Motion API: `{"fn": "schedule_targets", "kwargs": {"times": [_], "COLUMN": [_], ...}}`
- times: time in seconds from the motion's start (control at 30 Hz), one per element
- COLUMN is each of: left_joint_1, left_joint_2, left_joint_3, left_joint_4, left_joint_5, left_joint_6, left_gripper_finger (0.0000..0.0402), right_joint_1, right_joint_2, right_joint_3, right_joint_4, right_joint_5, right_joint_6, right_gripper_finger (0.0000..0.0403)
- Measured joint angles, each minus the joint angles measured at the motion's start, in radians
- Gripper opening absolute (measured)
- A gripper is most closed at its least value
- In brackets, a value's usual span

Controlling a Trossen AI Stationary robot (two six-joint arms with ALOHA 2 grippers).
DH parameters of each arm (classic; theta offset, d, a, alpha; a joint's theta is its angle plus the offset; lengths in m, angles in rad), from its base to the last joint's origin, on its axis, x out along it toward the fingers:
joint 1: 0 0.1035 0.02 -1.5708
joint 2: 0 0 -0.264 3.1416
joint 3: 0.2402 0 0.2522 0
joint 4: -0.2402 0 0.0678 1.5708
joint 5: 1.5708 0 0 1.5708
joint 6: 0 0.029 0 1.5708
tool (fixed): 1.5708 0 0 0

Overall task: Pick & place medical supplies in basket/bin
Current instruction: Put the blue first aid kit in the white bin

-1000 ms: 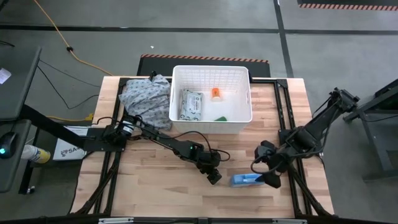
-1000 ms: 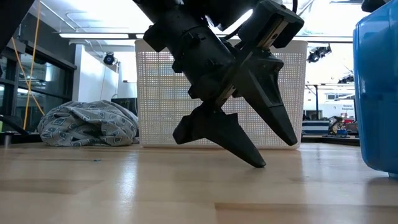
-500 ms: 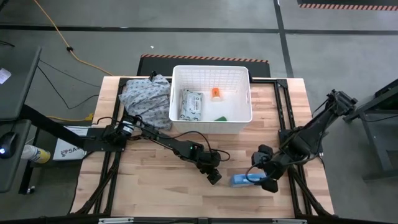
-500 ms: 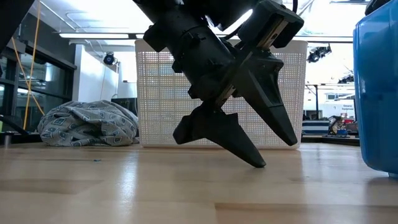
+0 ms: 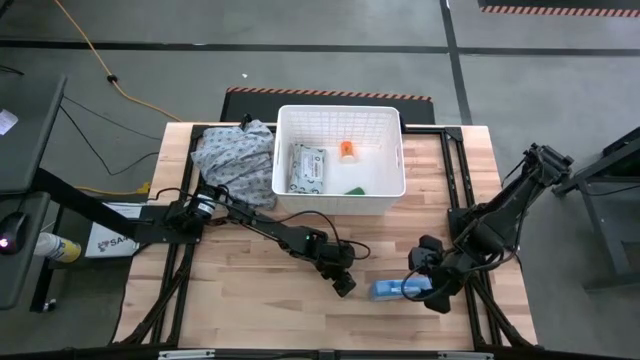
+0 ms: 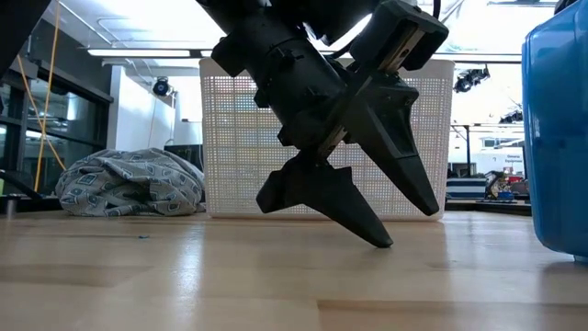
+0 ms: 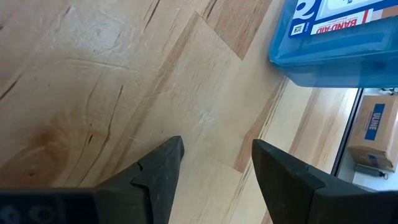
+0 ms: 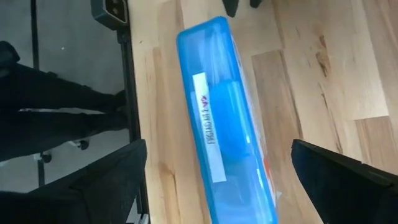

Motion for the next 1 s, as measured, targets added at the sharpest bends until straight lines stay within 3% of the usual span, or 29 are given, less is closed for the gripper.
{"fn": "schedule_targets", "kwargs": {"times": [0.63,1.0], "left_joint_1": [0.000,0.000], "left_joint_2": [0.000,0.000], "left_joint_3": [0.000,0.000], "left_joint_4": [0.000,0.000], "left_joint_5": [-0.001,-0.003], "left_joint_6": [0.000,0.000], "left_gripper_finger": [0.0239,0.0239], "right_joint_1": [0.009,0.025], "right_joint_2": [0.001,0.086], "right_joint_3": [0.000,0.000], "right_joint_4": [0.017,0.015], "right_joint_5": [-0.006,0.000], "right_joint_6": [0.004,0.022], "right_gripper_finger": [0.0389,0.0390]}}
